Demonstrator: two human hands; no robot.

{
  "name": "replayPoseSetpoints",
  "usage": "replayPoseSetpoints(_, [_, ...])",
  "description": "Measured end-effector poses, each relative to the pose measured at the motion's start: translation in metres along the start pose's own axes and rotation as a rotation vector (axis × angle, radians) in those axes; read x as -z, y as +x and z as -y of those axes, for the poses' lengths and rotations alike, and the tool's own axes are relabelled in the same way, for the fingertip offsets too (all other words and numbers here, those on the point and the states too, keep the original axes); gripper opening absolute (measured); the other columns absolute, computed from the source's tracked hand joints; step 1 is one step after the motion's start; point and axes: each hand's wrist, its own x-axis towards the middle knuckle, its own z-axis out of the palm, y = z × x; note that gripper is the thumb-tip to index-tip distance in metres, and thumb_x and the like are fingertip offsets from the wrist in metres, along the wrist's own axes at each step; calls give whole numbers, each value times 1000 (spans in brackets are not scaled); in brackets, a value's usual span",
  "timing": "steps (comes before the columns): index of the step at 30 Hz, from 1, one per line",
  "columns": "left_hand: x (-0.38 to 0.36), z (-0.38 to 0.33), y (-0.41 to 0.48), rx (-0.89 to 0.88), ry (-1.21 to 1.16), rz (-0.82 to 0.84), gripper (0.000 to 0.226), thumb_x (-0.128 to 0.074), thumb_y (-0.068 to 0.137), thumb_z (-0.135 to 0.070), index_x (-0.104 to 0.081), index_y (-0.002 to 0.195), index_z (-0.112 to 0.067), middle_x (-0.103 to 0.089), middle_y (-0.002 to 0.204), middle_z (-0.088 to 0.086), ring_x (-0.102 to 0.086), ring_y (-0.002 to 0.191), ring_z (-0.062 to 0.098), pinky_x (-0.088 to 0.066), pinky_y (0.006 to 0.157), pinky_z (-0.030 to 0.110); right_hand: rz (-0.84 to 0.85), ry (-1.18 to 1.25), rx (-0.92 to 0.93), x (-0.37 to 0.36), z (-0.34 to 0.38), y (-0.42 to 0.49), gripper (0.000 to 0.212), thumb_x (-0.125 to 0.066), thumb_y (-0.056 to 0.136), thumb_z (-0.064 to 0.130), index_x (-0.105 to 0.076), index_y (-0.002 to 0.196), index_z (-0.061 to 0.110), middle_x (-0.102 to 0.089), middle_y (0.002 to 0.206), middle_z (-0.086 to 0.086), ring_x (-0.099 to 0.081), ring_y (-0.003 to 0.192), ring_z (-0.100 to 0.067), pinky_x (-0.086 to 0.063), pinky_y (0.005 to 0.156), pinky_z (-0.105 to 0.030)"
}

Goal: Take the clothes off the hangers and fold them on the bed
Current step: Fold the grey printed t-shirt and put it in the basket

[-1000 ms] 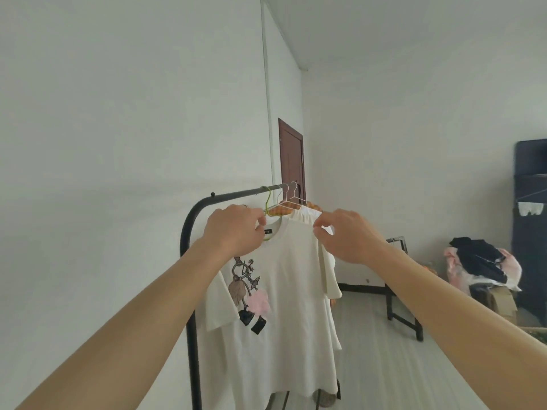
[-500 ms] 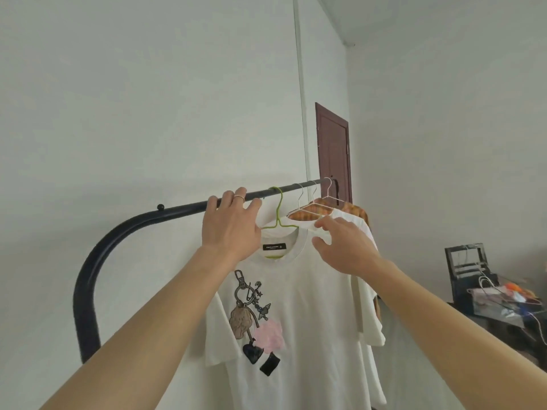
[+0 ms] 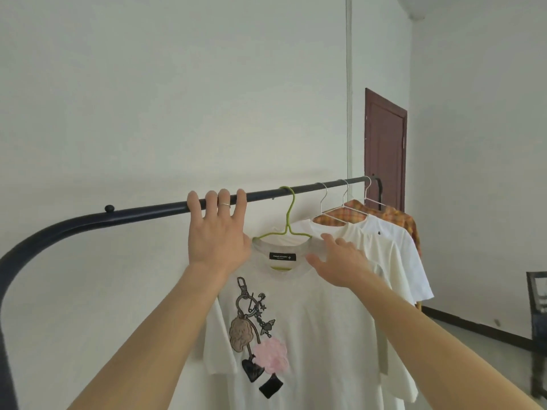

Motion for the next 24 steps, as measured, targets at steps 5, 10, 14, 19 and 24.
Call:
replayPoseSetpoints(5, [-5, 3, 1, -3, -2, 2, 74, -42, 89, -40, -17, 154, -15, -38, 144, 13, -36, 127, 35, -8, 109, 58, -111, 23, 8, -9, 18, -1, 42, -17, 105, 52, -45, 98, 21, -58, 86, -1, -56, 78, -26, -37, 62, -35])
replayPoseSetpoints(10, [-5, -2, 3, 1, -12, 7, 71, -38, 90, -42, -17, 153, -14, -39, 143, 15, -36, 127, 35, -7, 109, 59, -286, -22, 11, 6, 24, -6, 44, -18, 106, 48, -50, 101, 18, -61, 86, -1, -53, 74, -25, -38, 66, -37])
replayPoseSetpoints(14, [-11, 0, 5, -8, -23, -14, 67, -38, 91, -36, -19, 151, -12, -40, 141, 15, -36, 124, 36, -7, 108, 59, -378, -84, -27, 29, 14, -18, 41, -19, 106, 50, -46, 94, 22, -52, 76, 4, -56, 74, -25, -38, 66, -37])
replayPoseSetpoints(19, [-21, 11, 3, -39, -51, -53, 69, -46, 88, -31, -27, 150, -10, -42, 138, 14, -36, 128, 36, -2, 113, 57, -430, -143, -142, 51, 1, -75, 45, -22, 105, 51, -50, 88, 21, -56, 76, 3, -55, 71, -24, -38, 64, -35])
replayPoseSetpoints(24, [-12, -12, -9, -125, -387, -131, 75, -49, 88, -27, -23, 158, -20, -16, 165, 16, -3, 153, 34, 26, 111, 58, -457, -278, -349, 80, -13, -170, 45, -24, 104, 55, -46, 87, 20, -60, 83, 3, -58, 77, -29, -35, 65, -37])
